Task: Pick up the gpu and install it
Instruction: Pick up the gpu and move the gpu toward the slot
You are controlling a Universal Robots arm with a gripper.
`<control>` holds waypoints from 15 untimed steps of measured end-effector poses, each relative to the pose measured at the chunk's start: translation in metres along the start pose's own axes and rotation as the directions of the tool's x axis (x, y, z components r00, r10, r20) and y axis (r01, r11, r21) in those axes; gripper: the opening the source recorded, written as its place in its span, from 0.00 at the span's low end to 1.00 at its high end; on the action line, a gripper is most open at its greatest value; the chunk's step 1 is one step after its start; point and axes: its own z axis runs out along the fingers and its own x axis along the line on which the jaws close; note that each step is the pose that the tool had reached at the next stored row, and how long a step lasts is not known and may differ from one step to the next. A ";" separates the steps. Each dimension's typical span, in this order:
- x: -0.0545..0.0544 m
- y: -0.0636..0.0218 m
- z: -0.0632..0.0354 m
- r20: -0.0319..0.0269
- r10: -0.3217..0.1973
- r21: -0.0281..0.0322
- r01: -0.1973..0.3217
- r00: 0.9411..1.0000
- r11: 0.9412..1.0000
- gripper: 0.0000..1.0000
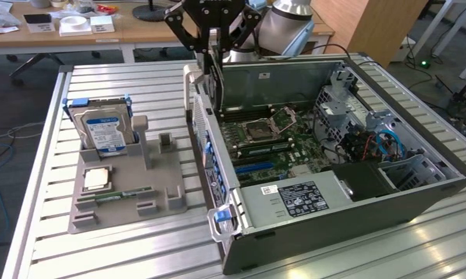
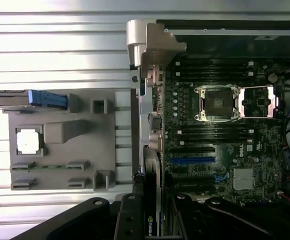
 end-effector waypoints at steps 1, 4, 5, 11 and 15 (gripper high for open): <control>-0.002 0.0005 0.0000 0.000 0.000 0.000 0.000 1.000 1.000 0.26; -0.010 0.0025 0.0003 0.000 0.000 0.000 0.000 1.000 1.000 0.26; -0.013 0.0031 0.0004 0.000 0.000 0.000 0.000 1.000 1.000 0.26; -0.028 0.0072 0.0009 0.000 0.000 0.000 0.000 1.000 1.000 0.26; -0.038 0.0100 0.0014 0.000 0.000 0.000 0.000 1.000 1.000 0.26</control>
